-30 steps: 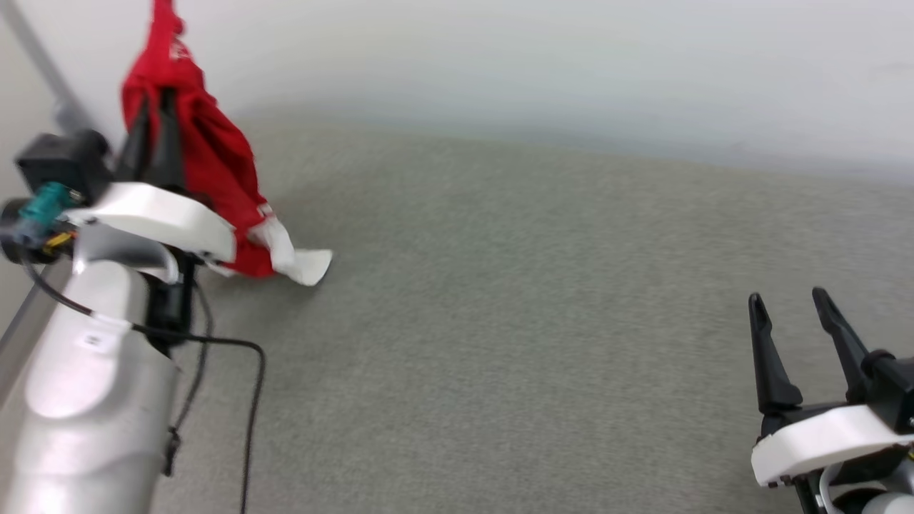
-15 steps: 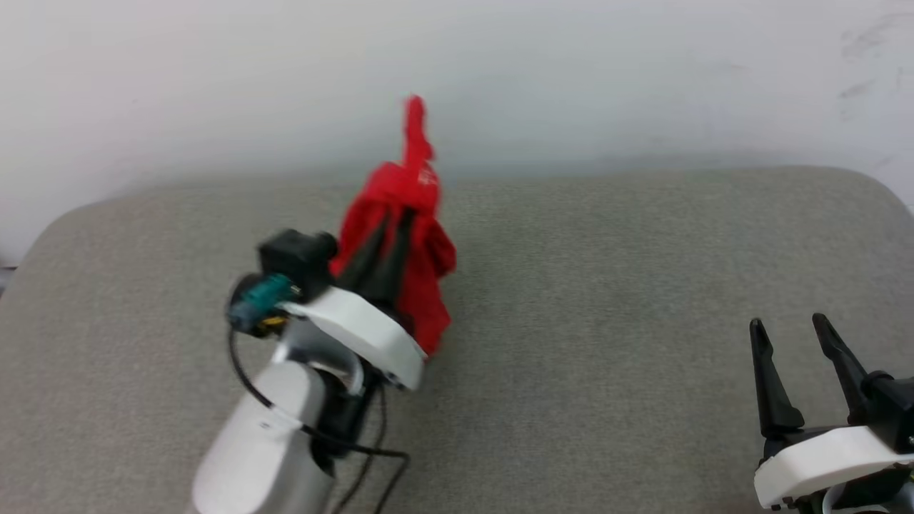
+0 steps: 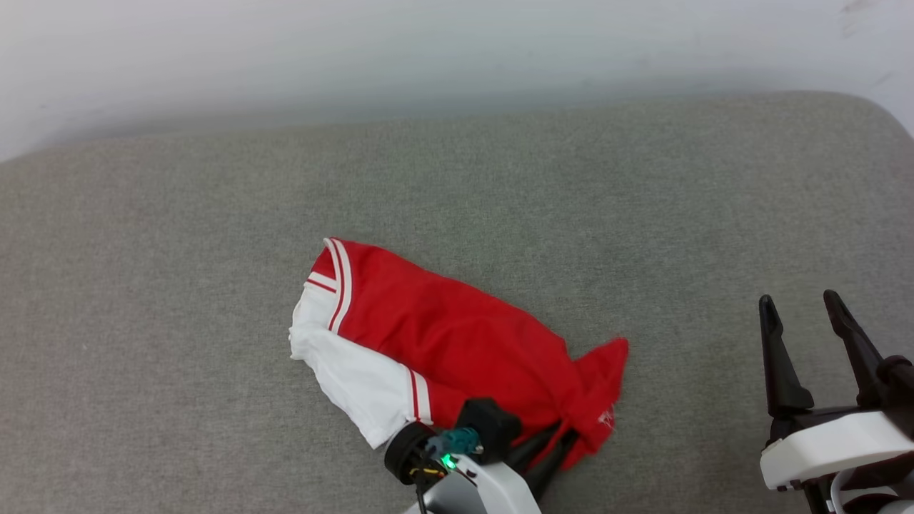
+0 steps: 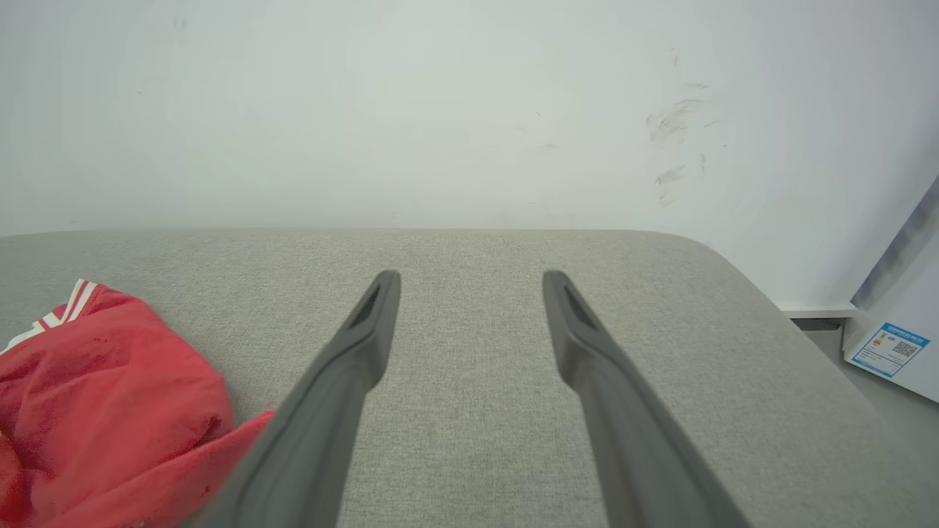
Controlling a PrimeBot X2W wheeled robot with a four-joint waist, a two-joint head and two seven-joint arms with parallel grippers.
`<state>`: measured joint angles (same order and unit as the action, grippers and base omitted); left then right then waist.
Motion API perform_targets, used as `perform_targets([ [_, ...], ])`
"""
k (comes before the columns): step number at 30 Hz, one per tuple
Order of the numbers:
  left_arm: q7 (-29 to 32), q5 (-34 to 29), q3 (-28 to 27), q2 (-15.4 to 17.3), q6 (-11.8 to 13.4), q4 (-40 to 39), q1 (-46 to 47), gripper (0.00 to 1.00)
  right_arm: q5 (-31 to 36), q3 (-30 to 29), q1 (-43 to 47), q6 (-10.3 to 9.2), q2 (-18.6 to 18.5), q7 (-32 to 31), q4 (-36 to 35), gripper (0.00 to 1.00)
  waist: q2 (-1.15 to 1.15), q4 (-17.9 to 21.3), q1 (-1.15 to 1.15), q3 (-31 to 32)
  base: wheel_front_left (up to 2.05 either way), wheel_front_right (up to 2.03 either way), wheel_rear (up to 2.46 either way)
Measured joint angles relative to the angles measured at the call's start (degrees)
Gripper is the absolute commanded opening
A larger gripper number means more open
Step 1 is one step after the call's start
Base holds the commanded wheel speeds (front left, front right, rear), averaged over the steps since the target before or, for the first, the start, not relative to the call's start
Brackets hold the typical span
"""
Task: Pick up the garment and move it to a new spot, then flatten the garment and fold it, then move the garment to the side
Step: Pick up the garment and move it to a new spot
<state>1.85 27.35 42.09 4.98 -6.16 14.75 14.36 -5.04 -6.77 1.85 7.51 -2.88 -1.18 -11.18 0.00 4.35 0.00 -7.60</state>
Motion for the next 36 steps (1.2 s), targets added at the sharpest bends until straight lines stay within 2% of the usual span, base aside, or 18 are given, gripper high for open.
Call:
perform_targets([
  [2,0.01,-0.38,1.6,-0.08,-0.36,0.9,-0.1,0.04,0.0,0.0,-0.53,0.0,-0.01,0.16,0.19,1.0,0.0,-0.21,0.0,-0.97,0.0,0.0,0.0],
  [3,0.0,-0.51,2.3,-0.11,-0.41,1.33,-0.09,0.27,0.01,-0.02,-0.71,0.0,-0.01,0.22,0.32,1.0,0.0,-0.39,0.0,-1.32,0.0,0.0,0.0],
  [5,-0.08,-0.65,3.66,-0.13,-0.52,1.77,-0.08,0.87,0.02,0.03,-0.85,0.0,0.0,0.33,0.66,1.0,0.0,-0.9,0.0,-1.58,0.0,0.0,0.0],
  [6,-0.35,-0.73,3.9,-0.16,-0.69,1.92,0.02,1.0,0.03,-0.01,-1.11,0.0,-0.01,0.37,0.89,1.0,0.0,-1.1,0.01,-1.5,0.0,0.0,0.0],
  [10,-3.0,-1.16,3.67,-0.09,-0.58,1.38,1.43,1.0,0.32,0.01,-1.35,0.0,0.0,0.35,1.44,1.0,0.0,-1.66,0.0,-0.01,0.0,0.0,0.0],
  [14,-6.31,-1.96,1.49,0.25,1.16,-0.4,2.58,1.0,0.41,0.04,-0.91,0.0,0.0,-0.18,1.67,1.0,0.0,-2.21,0.0,2.25,0.0,0.0,0.0],
  [18,-10.09,-2.5,-1.7,1.14,3.89,-2.22,3.32,1.0,0.44,-0.07,0.21,0.0,-0.01,-0.81,1.65,1.0,0.0,-2.92,0.0,4.49,0.0,0.0,0.0],
  [23,-13.72,-2.92,-6.57,2.88,8.47,-4.23,3.3,1.0,0.43,-0.03,1.05,0.0,0.0,-1.42,1.34,1.0,0.0,-3.84,0.0,6.5,0.0,0.0,0.0],
  [30,-15.89,-2.83,-13.96,7.05,14.01,-5.0,0.51,1.0,0.15,0.57,2.22,0.0,-0.01,-2.15,0.81,1.0,0.0,-4.58,0.0,8.31,0.0,0.0,0.0],
  [36,-16.51,-1.93,-19.18,10.0,17.11,-5.44,-4.14,1.0,-0.66,0.81,3.25,0.0,0.0,-2.2,0.97,1.0,0.0,-4.59,0.0,9.37,0.0,0.0,0.0],
])
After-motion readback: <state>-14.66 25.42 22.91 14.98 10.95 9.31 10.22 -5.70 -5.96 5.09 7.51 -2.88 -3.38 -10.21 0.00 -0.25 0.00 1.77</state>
